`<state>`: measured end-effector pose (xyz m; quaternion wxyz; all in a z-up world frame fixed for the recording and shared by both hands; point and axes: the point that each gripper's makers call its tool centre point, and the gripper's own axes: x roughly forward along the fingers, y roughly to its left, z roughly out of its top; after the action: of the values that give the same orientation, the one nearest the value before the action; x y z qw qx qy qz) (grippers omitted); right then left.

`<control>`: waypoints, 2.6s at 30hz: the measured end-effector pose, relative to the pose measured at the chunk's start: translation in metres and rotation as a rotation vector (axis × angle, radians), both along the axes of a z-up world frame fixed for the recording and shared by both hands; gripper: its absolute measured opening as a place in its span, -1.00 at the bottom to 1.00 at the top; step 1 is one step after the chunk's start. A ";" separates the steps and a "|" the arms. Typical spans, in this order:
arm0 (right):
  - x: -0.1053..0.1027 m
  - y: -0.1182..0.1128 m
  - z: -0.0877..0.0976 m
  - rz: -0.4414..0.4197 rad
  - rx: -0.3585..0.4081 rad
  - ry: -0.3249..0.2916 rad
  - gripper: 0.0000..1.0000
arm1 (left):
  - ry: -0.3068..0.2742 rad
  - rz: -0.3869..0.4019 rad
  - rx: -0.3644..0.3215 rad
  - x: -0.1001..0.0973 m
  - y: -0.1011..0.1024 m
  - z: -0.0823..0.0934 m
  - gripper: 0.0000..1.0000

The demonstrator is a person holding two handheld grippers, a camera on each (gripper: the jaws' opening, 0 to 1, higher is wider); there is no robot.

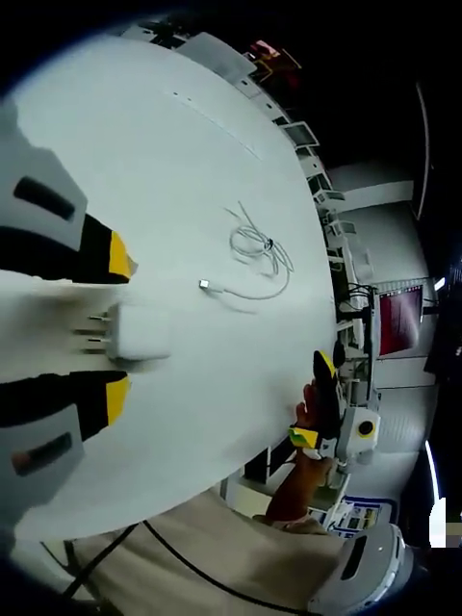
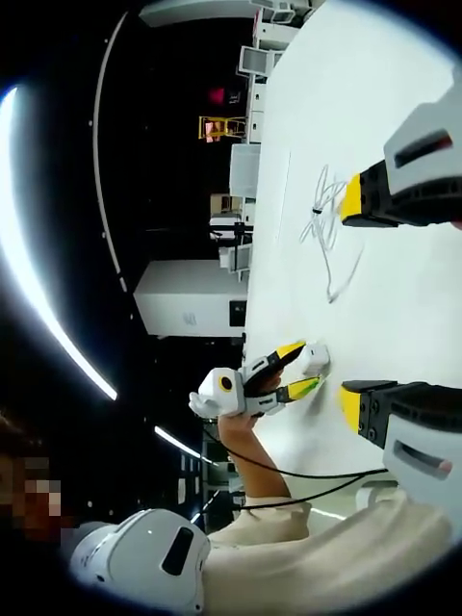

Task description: Plug the desk Type‑C cable into the charger adapter.

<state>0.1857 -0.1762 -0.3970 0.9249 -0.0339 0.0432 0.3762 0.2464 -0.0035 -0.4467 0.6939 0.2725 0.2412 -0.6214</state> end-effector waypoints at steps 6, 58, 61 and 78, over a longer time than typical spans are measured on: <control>0.000 0.002 -0.002 0.006 -0.001 0.005 0.30 | 0.012 -0.006 0.031 -0.001 0.004 -0.006 -0.28; 0.001 -0.001 -0.005 0.001 0.007 0.009 0.30 | 0.098 -0.021 0.322 -0.002 0.009 -0.016 -0.70; 0.001 -0.002 -0.005 0.000 0.008 0.010 0.30 | 0.098 -0.032 0.324 -0.003 0.008 -0.016 -0.75; 0.008 0.001 -0.004 0.019 -0.012 0.018 0.27 | 0.094 -0.038 0.326 -0.003 0.008 -0.017 -0.78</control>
<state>0.1942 -0.1752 -0.4009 0.9207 -0.0365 0.0532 0.3850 0.2437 0.0048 -0.4636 0.6166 0.3566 0.3655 -0.5993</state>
